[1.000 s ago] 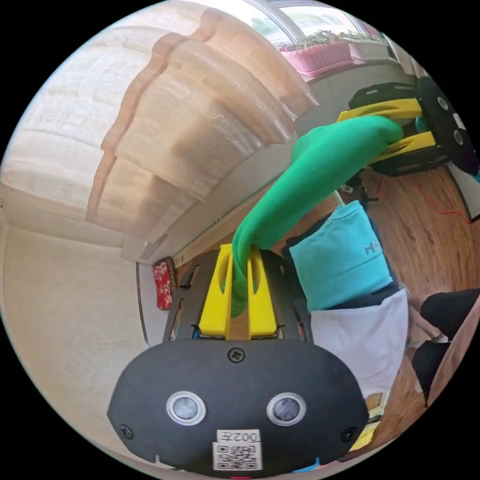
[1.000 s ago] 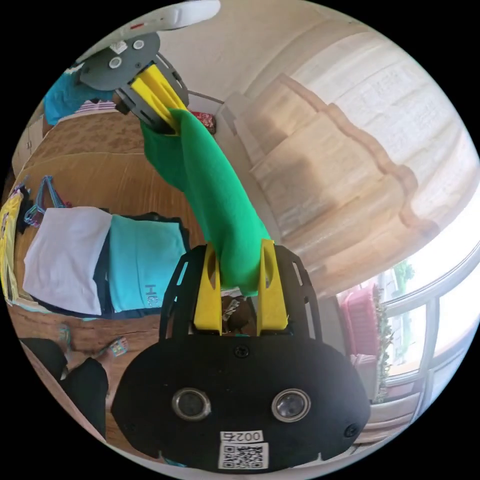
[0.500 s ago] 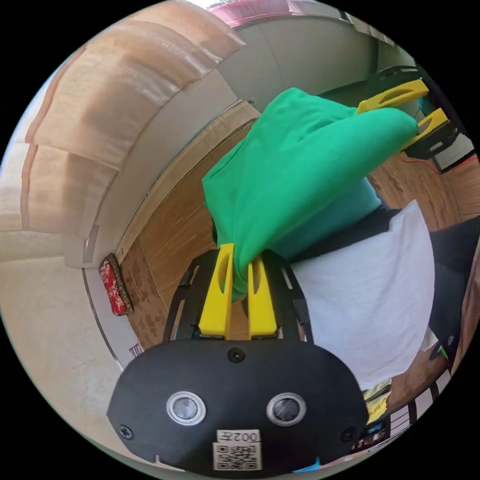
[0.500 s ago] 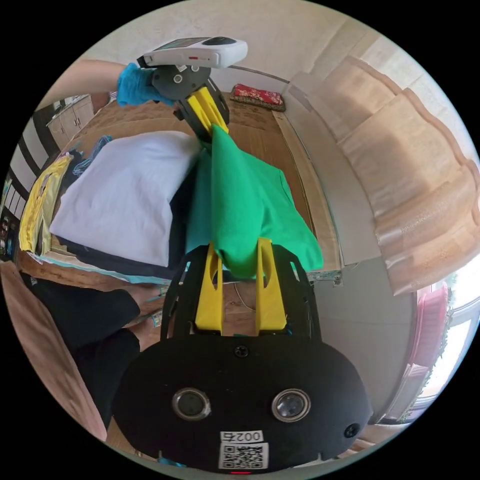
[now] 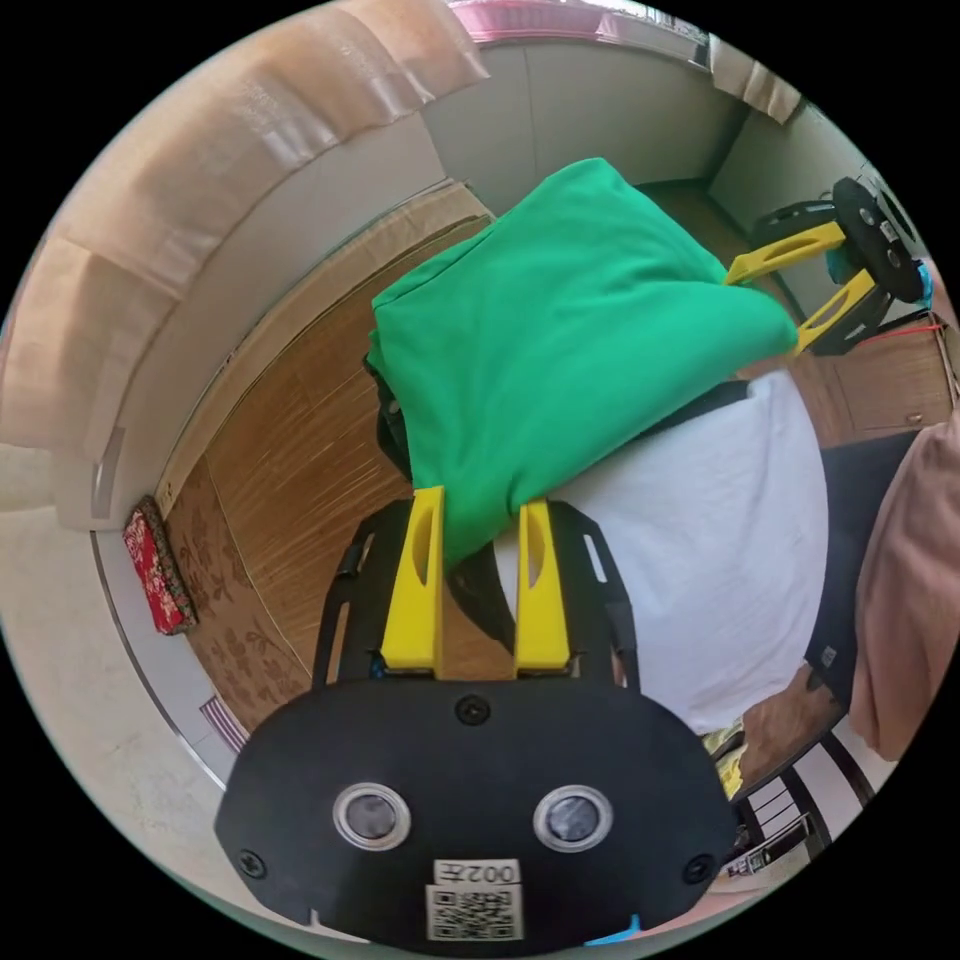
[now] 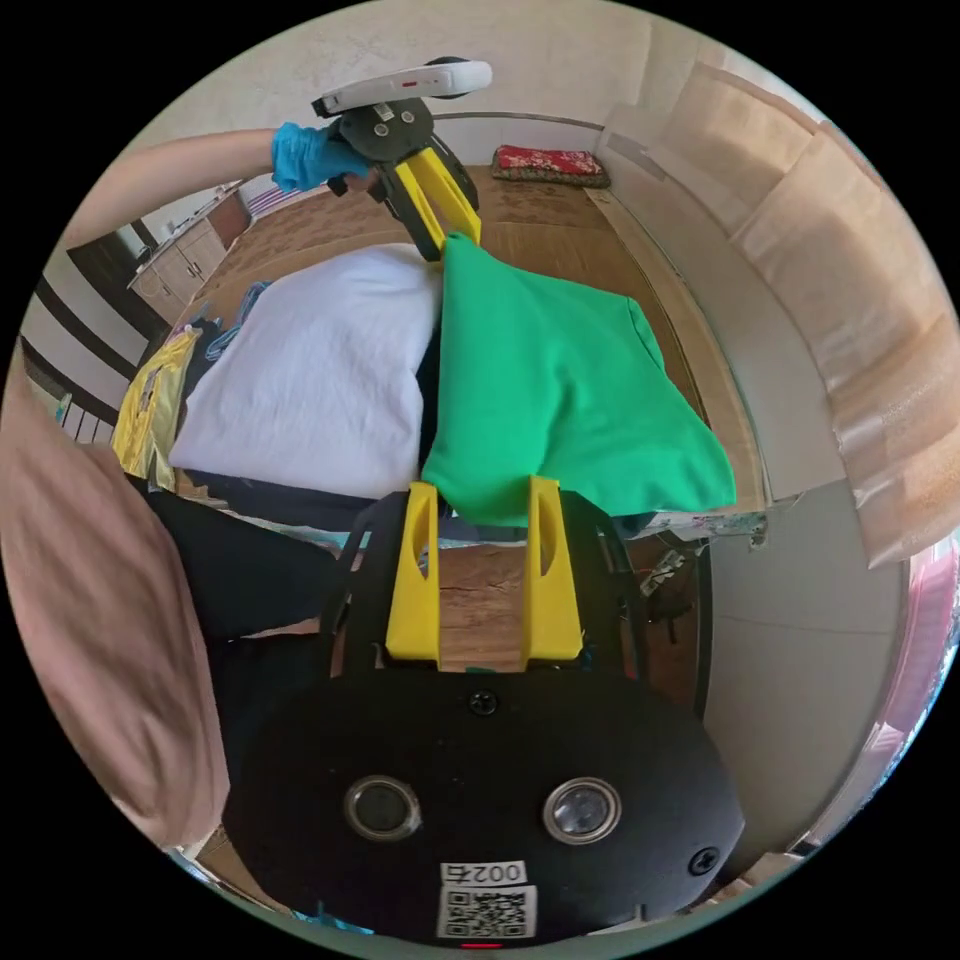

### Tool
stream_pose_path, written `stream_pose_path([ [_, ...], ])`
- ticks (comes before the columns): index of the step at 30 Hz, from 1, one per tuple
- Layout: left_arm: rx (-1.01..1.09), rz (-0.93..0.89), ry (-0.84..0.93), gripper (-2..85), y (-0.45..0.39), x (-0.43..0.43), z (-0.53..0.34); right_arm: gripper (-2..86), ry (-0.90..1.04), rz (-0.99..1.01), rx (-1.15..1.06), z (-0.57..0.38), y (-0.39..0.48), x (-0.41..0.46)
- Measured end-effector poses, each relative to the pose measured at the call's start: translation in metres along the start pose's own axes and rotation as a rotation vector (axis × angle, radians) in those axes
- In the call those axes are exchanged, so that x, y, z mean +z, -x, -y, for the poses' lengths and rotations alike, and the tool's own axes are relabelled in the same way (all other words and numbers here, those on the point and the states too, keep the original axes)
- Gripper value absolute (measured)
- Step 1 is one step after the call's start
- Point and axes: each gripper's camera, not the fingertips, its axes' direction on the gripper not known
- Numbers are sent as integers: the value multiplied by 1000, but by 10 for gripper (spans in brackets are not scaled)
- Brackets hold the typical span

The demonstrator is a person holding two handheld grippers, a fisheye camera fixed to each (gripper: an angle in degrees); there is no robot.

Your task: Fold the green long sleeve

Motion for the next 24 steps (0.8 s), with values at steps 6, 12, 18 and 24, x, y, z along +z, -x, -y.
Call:
stream_pose_path([
  [6, -46, -90, -104, 49, 46, -33, -13, 58, -108, 71, 40, -17, -28, -24],
  [12, 27, -197, -102, 7, 70, -25, 7, 11, -5, 165, -21, -6, -41, 23],
  [18, 49, -180, -27, 2, 78, 13, 15, -8, 18, 159, 25, -13, -46, 65],
  [24, -32, -203, -51, 0, 98, 10, 8, -8, 21, 155, 10, -15, -48, 75],
])
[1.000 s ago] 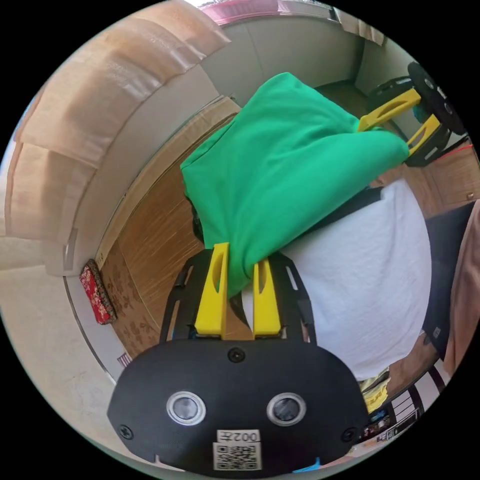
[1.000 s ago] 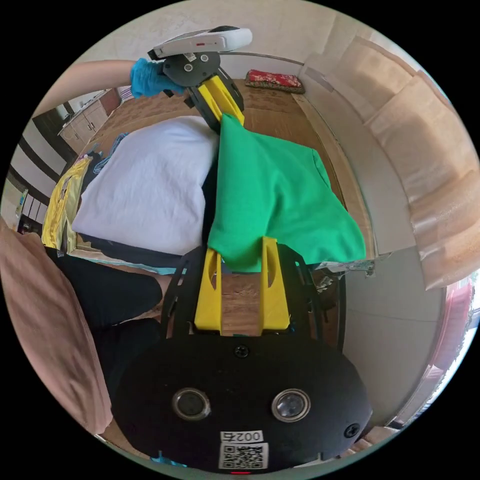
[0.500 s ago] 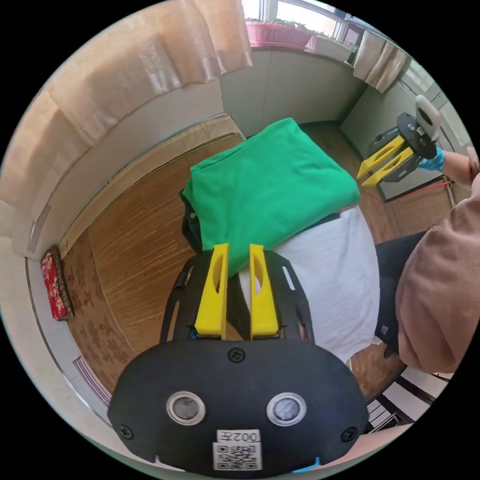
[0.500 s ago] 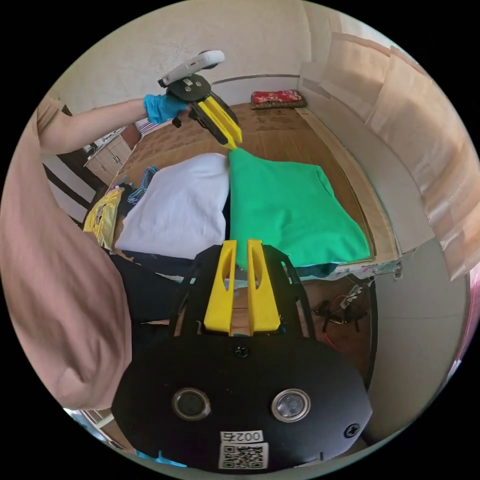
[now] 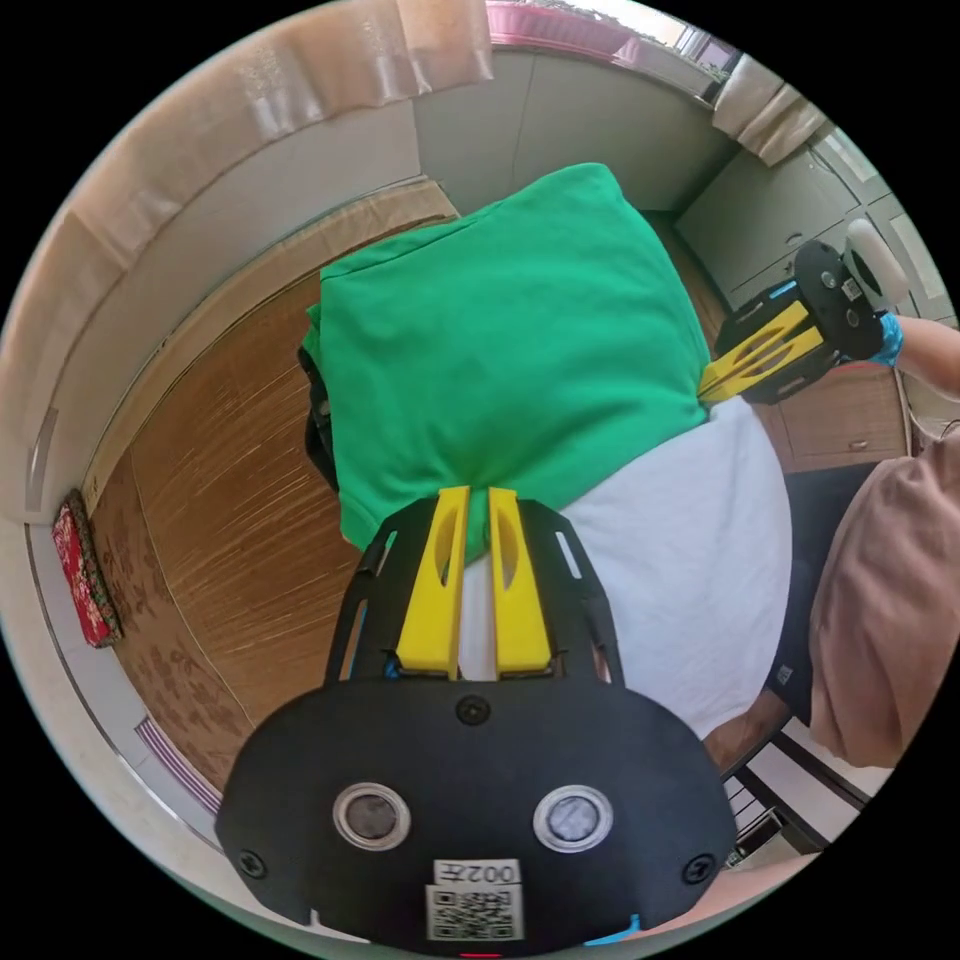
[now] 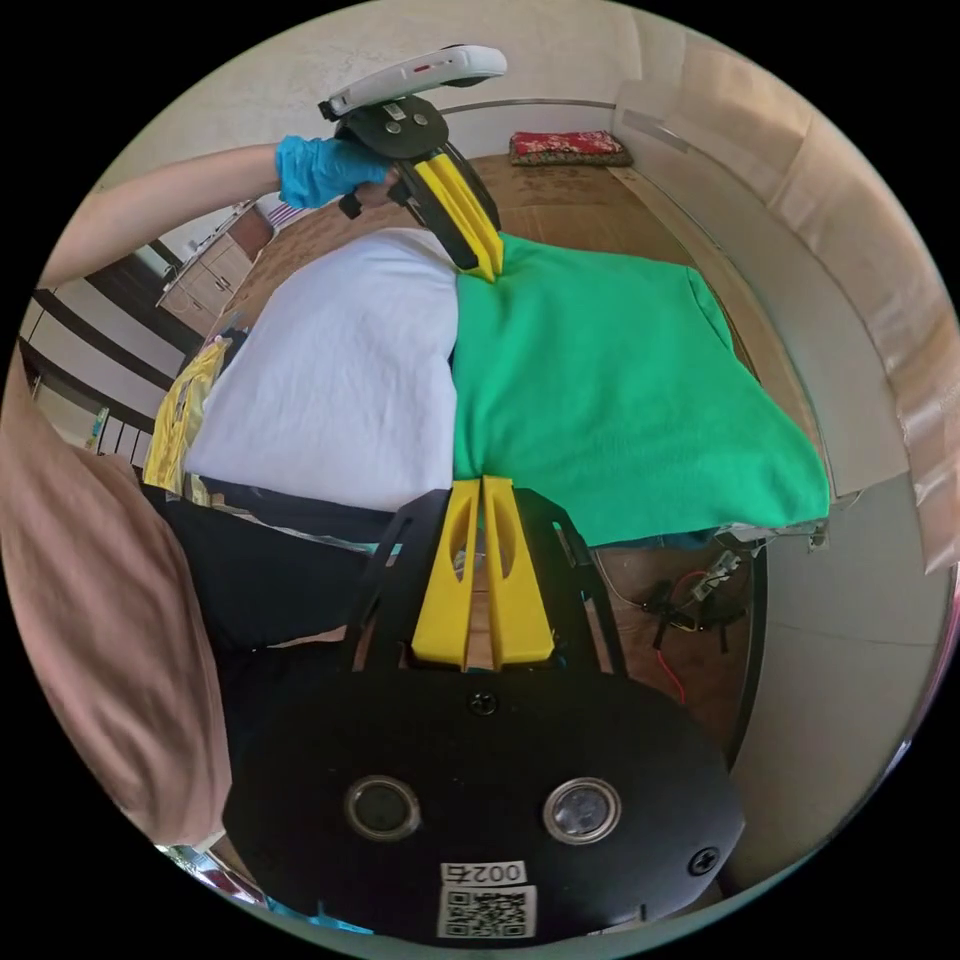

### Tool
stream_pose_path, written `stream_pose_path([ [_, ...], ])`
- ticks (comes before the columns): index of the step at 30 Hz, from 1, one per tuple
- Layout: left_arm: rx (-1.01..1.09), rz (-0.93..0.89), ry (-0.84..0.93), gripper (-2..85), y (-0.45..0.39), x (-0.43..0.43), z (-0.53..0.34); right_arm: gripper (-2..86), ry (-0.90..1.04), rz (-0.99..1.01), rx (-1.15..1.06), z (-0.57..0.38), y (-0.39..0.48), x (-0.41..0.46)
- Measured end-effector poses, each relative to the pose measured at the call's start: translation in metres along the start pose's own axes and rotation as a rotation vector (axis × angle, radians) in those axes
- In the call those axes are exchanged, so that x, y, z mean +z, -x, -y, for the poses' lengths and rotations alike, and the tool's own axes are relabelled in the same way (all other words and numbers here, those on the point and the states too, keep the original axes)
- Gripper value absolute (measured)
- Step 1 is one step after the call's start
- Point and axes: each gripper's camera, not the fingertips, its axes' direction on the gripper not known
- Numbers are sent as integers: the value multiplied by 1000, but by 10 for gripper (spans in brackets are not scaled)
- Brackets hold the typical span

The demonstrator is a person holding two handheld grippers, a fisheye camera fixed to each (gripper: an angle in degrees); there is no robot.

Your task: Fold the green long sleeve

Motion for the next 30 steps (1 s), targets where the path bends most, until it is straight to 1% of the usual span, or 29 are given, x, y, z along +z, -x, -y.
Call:
stream_pose_path([
  [5, -67, 45, -61, 16, 13, -25, -15, -8, -22, 0, -50, -1, 3, -11],
  [8, -93, 55, -55, 20, 19, -25, -18, -8, -37, 2, -64, 3, 5, -7],
  [13, -138, 111, -49, 9, 19, -21, -18, -8, 24, 27, -73, 3, 5, 15],
  [16, -181, 158, -70, 6, 19, -28, -25, -7, 32, 30, -90, 2, 5, 9],
  [21, -200, 181, -93, 25, 15, -45, -41, 6, -84, 47, -18, 1, -6, -24],
  [23, -196, 163, -104, 38, 13, -49, -45, 30, -154, 59, -1, 5, -8, -36],
  [27, -158, 123, -95, 62, 9, -46, -50, 74, -217, 122, -16, 26, -6, -29],
  [30, -127, 138, -54, 70, 5, -38, -50, 99, -244, 209, 0, 52, -7, -9],
])
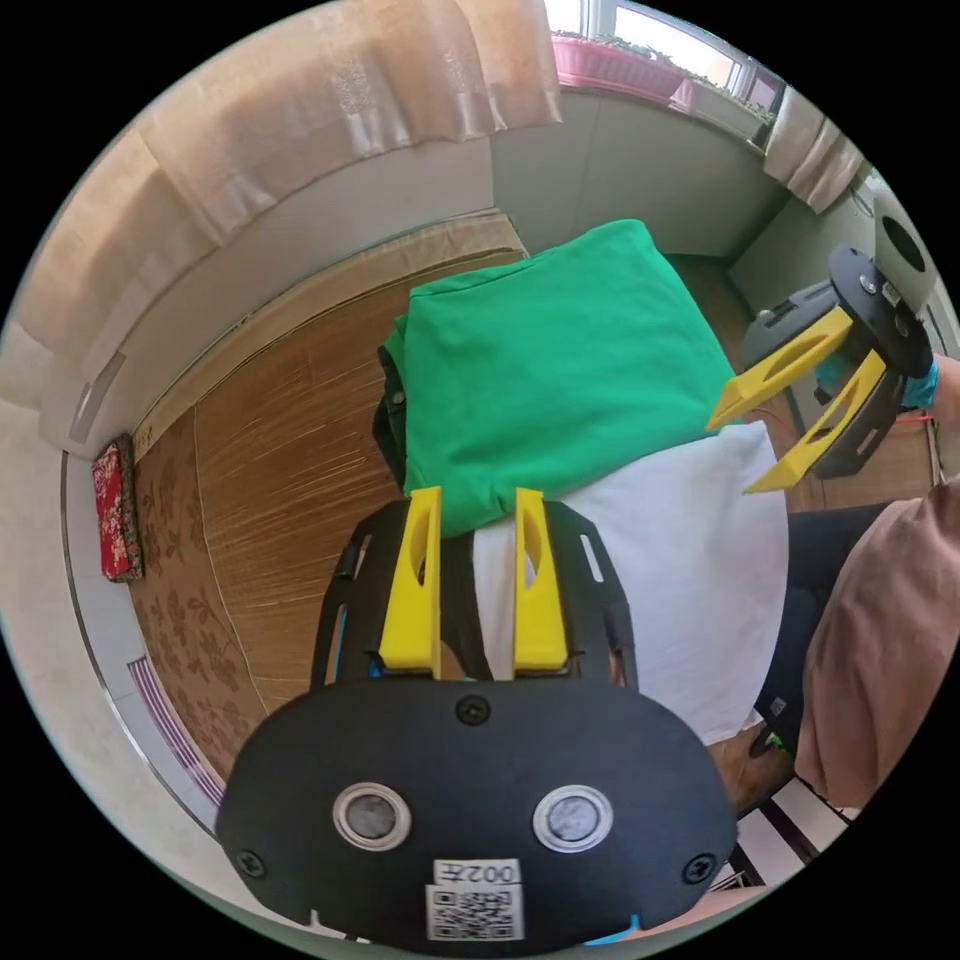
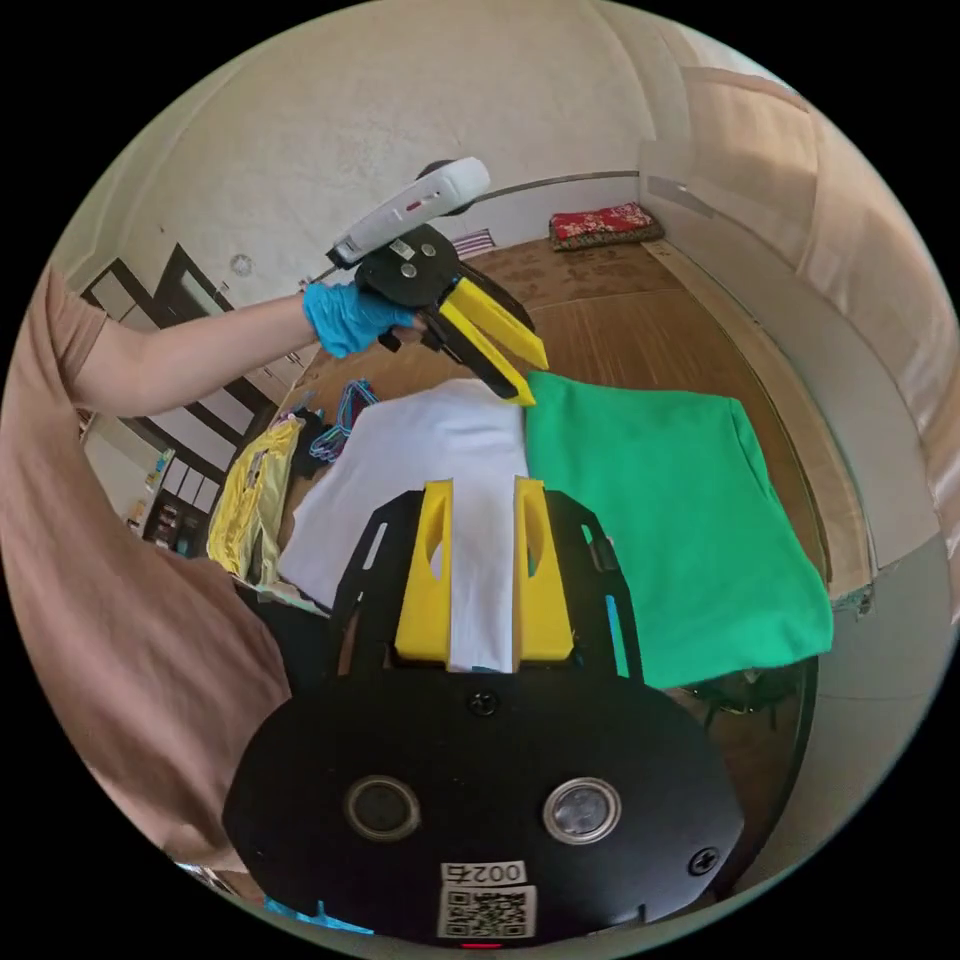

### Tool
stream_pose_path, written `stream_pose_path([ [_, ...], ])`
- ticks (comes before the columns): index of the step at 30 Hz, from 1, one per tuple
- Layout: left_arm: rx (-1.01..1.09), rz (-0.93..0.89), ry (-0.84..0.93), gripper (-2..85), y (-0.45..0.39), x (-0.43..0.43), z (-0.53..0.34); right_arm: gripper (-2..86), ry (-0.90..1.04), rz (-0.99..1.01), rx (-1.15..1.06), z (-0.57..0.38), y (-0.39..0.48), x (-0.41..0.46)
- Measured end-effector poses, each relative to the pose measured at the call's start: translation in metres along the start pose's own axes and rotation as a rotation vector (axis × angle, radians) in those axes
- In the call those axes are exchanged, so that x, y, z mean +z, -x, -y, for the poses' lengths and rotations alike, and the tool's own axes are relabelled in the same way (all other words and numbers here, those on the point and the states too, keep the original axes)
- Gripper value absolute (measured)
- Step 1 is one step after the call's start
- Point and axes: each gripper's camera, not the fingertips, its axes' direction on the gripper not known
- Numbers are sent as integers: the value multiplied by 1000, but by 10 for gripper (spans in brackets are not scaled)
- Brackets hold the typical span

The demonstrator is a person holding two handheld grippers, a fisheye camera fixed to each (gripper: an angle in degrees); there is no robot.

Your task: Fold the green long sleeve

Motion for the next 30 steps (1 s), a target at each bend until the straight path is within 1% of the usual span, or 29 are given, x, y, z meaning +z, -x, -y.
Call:
stream_pose_path([
  [3, 25, 12, 5, 71, -3, 5, -1, 114, -11, 43, 42, 19, -9, 25],
  [7, 54, 16, 7, 65, -5, 11, 1, 121, 82, 120, 132, 32, -24, 61],
  [9, 70, 55, 10, 62, -9, 16, 1, 115, 53, 155, 191, 29, -28, 63],
  [14, 34, 79, -3, 61, -15, 29, 4, 105, -43, 103, 251, 13, -19, 62],
  [17, 13, 106, 17, 60, -21, 46, 7, 102, -56, 100, 257, 12, -18, 64],
  [19, 1, 88, 33, 58, -24, 55, 6, 100, -55, 90, 249, 12, -19, 64],
  [22, -25, 45, -2, 55, -22, 52, -3, 95, -22, 82, 187, 15, -20, 56],
  [24, -34, -4, -11, 48, -19, 51, -11, 89, -15, 64, 144, 13, -19, 42],
  [27, -23, -54, -3, 42, -17, 48, -14, 82, -47, -69, 138, -3, -25, 9],
  [29, -7, -73, 5, 38, -18, 46, -14, 75, 17, -174, 153, -18, -38, -7],
  [30, 6, -78, 5, 34, -20, 45, -14, 73, 43, -184, 155, -22, -42, -8],
])
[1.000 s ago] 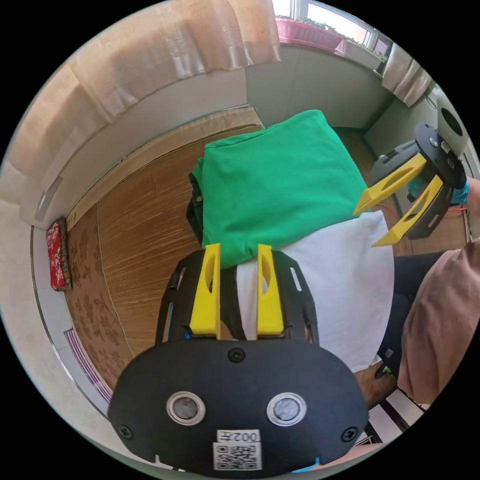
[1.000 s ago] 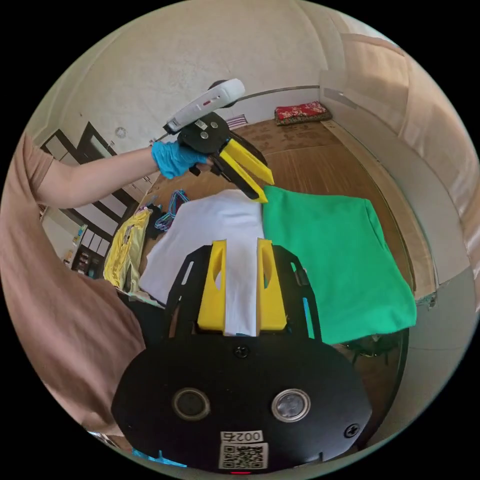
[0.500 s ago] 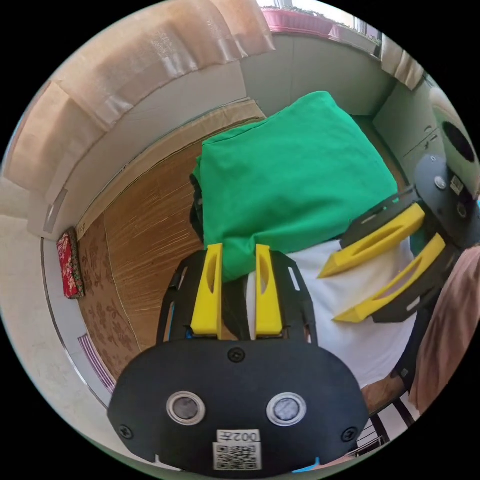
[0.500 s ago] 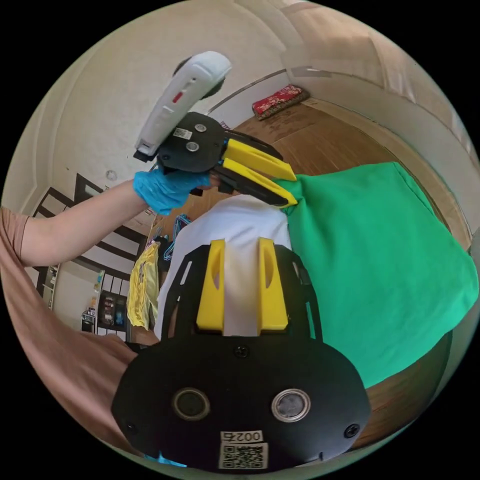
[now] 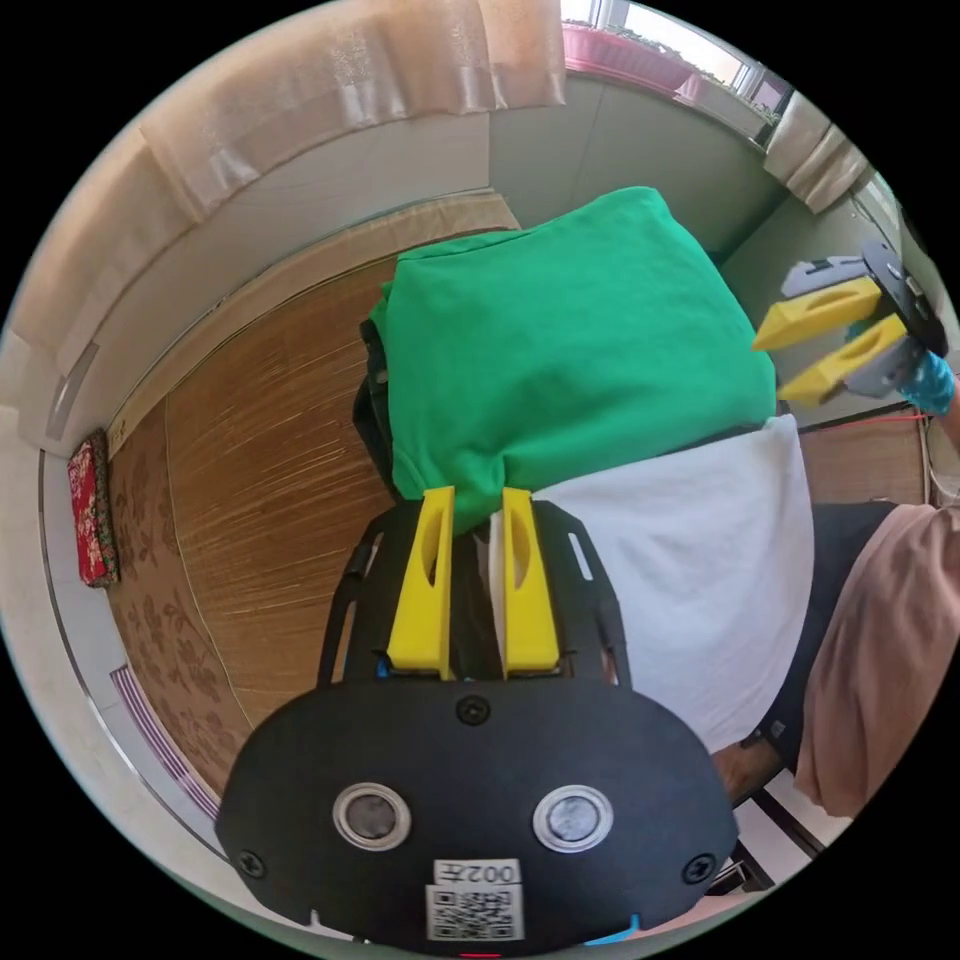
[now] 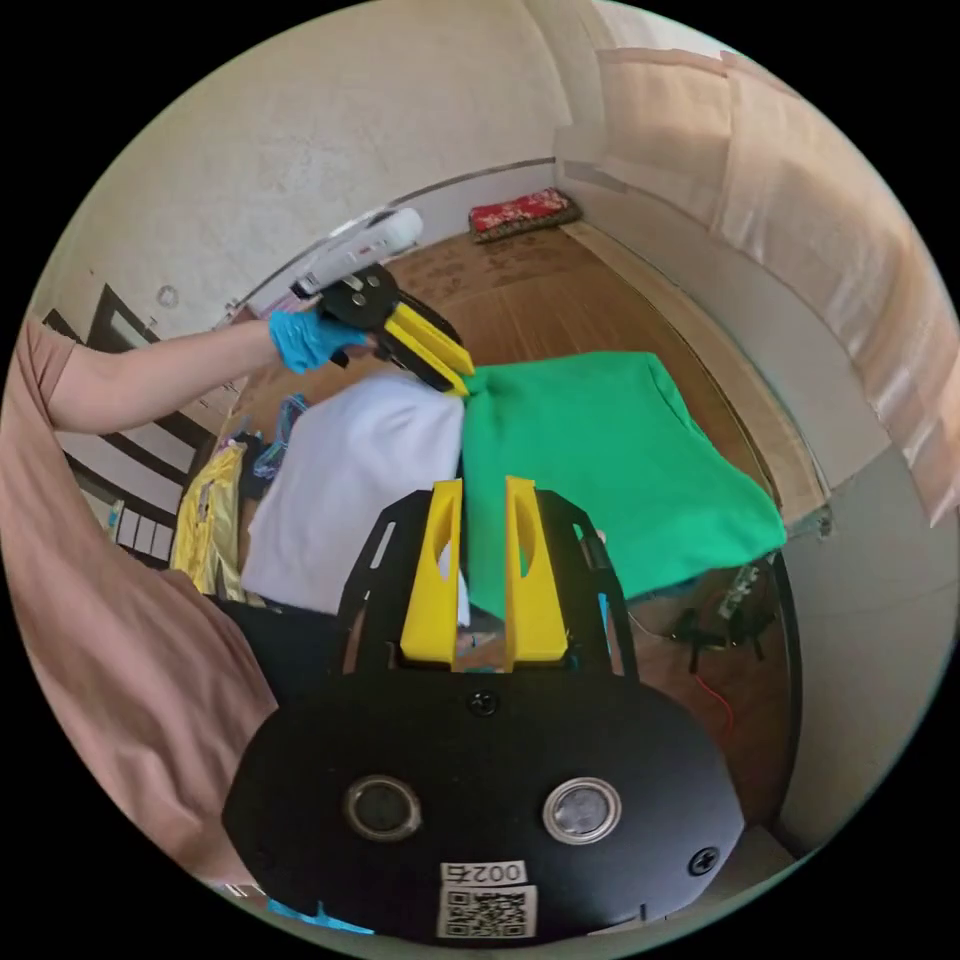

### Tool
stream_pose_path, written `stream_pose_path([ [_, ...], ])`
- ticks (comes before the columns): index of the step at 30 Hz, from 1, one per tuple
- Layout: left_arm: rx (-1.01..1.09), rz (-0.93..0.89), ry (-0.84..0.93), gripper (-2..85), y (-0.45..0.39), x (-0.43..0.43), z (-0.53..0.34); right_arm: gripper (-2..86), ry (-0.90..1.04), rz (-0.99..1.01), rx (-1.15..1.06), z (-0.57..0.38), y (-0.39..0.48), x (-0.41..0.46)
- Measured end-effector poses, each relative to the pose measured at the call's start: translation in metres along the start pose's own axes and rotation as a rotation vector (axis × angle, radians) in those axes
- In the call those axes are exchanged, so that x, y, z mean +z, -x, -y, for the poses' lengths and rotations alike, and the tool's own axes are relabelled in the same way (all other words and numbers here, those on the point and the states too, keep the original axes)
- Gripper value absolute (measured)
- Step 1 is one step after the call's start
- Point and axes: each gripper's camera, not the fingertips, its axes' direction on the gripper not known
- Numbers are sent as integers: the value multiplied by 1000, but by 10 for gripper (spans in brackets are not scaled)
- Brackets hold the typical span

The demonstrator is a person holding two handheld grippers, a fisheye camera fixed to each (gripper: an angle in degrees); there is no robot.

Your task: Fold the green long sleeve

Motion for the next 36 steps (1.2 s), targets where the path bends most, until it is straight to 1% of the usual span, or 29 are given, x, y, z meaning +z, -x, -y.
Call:
stream_pose_path([
  [2, 18, -7, 4, 29, -5, 2, 0, 69, 149, -9, -28, -9, -12, 11],
  [4, 32, -10, 16, 27, -11, 8, 0, 65, 208, -39, -79, -17, -11, 23],
  [7, 16, -18, 11, 25, -20, 17, -1, 61, 201, -55, -38, -20, -15, 34],
  [13, -55, -58, 17, 25, -37, 26, -2, 60, 251, -91, -64, -17, -22, 44],
  [15, -78, -58, 23, 27, -49, 18, 0, 61, 263, -56, -67, -13, -30, 33],
  [17, -97, -52, 6, 28, -60, 7, 2, 62, 211, -33, -62, -12, -46, 8],
  [22, -189, -12, -73, 37, -102, -29, 9, 87, 169, -175, -71, -20, -102, -28],
  [24, -234, -31, -116, 40, -140, -38, 18, 99, 149, -183, -40, -21, -133, -35],
  [25, -240, -39, -123, 40, -151, -39, 21, 107, 131, -159, -25, -21, -154, -39],
  [27, -276, -57, -114, 44, -202, -35, 36, 113, 102, -103, -34, -19, -182, -43],
  [31, -402, -110, -71, 57, -282, -13, 57, 118, 151, 41, -183, -13, -224, -42],
  [33, -533, -92, -21, 76, -332, 5, 66, 120, 182, 60, -271, -11, -232, -42],
  [34, -573, -78, -11, 81, -343, 9, 67, 120, 202, 58, -324, -10, -236, -42],
  [36, -737, -33, -9, 83, -382, 24, 69, 119, 215, 55, -365, -7, -244, -44],
])
